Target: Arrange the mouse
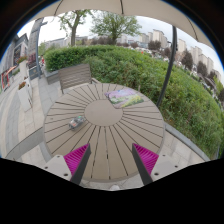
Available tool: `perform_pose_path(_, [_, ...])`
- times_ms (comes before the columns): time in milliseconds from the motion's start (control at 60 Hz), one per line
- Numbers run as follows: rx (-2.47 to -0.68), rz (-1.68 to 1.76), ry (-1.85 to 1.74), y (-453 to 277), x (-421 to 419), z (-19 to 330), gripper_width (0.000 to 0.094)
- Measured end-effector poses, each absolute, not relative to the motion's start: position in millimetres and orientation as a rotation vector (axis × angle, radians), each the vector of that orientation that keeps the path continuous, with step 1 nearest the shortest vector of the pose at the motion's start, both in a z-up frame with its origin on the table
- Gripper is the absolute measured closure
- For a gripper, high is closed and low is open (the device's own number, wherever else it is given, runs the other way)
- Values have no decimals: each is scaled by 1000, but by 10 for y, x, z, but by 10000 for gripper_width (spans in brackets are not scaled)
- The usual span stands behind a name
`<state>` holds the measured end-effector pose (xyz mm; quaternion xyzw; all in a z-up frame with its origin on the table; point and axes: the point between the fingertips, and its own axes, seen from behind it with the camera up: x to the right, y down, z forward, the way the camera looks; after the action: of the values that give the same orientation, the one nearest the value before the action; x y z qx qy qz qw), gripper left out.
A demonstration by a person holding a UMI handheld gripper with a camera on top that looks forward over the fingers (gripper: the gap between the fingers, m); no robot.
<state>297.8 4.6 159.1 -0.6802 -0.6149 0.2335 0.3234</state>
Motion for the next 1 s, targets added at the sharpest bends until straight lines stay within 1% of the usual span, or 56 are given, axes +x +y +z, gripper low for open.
perform_pose_path(300, [-1789,666,-1646,-436,2778,1373,82])
perform_pose_path(500, [-1774,753,-1697,-1070,2541,1208,81])
perform_pose_path(700, [-1776,790,-1718,-1582,2260,947,81])
perform_pose_path(933, [-1743,830,-1652,-1775,1745,703,81])
perform_pose_path(1000, [-1743,830,-1635,-1797,1569,580,81])
